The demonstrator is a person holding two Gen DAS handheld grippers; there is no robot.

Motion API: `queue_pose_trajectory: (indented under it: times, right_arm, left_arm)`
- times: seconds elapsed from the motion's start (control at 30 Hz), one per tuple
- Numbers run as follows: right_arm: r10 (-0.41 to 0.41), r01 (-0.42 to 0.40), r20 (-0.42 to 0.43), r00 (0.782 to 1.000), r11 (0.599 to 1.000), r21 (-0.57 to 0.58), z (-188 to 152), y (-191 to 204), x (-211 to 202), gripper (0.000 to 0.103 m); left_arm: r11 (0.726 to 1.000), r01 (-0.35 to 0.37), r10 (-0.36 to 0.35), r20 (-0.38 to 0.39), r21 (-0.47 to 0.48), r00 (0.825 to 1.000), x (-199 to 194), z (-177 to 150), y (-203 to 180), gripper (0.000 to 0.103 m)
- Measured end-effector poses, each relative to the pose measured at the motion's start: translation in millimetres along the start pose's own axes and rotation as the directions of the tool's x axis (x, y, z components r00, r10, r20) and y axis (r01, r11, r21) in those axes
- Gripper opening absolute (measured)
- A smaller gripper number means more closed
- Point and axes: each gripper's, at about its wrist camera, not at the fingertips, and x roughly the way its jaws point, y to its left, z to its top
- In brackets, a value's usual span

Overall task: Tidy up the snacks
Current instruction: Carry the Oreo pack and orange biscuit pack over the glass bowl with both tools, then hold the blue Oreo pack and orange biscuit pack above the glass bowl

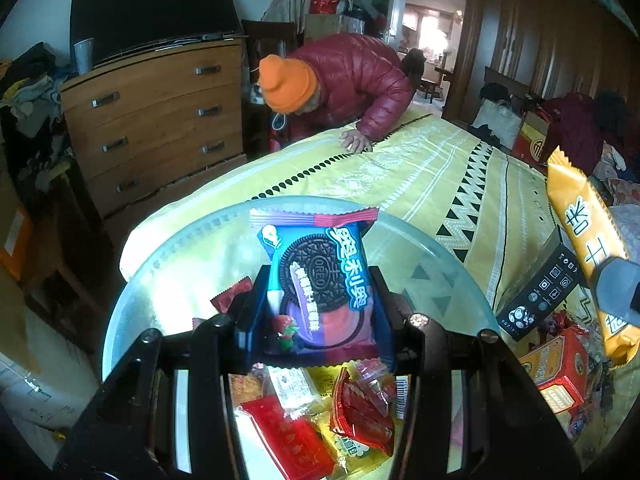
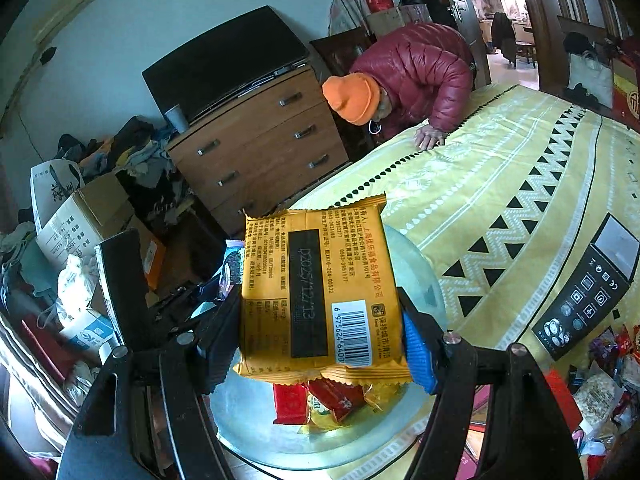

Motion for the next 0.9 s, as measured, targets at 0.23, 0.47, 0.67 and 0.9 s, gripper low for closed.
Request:
queue_pose_trajectory:
  times: [0.23,0.47,0.67,0.9]
  right_arm:
    - [0.003,-0.003,-0.014,1.000,1.000,0.008,-0.2,-1.6,8.4,0.074]
    - [0.004,-0.004,-0.021,1.000,1.000,0.010,-0.5,0.3,12.9,0.074]
    - [0.004,-0.004,-0.027,1.000,1.000,0.013,-0.3,0.3,16.1,0.074]
    - [0.005,-0.004,-0.035,0.999,1.000,0.020,-1.7,-0.5,19.1,0.074]
  left_arm:
    - [1.000,0.005,-0.005,-0.011,-0.013,1.000,5.7,1.4,5.2,0.046]
    - [1.000,0.006,-0.006,-0.018,-0.015,1.000,8.5,2.0,7.7,0.046]
    - [1.000,0.006,-0.007,-0.023,-0.016,1.000,11.7,1.6,8.1,0.046]
    - [1.000,0.008,-0.009,-0.027,-0.020,1.000,12.9,1.1,8.2,0.046]
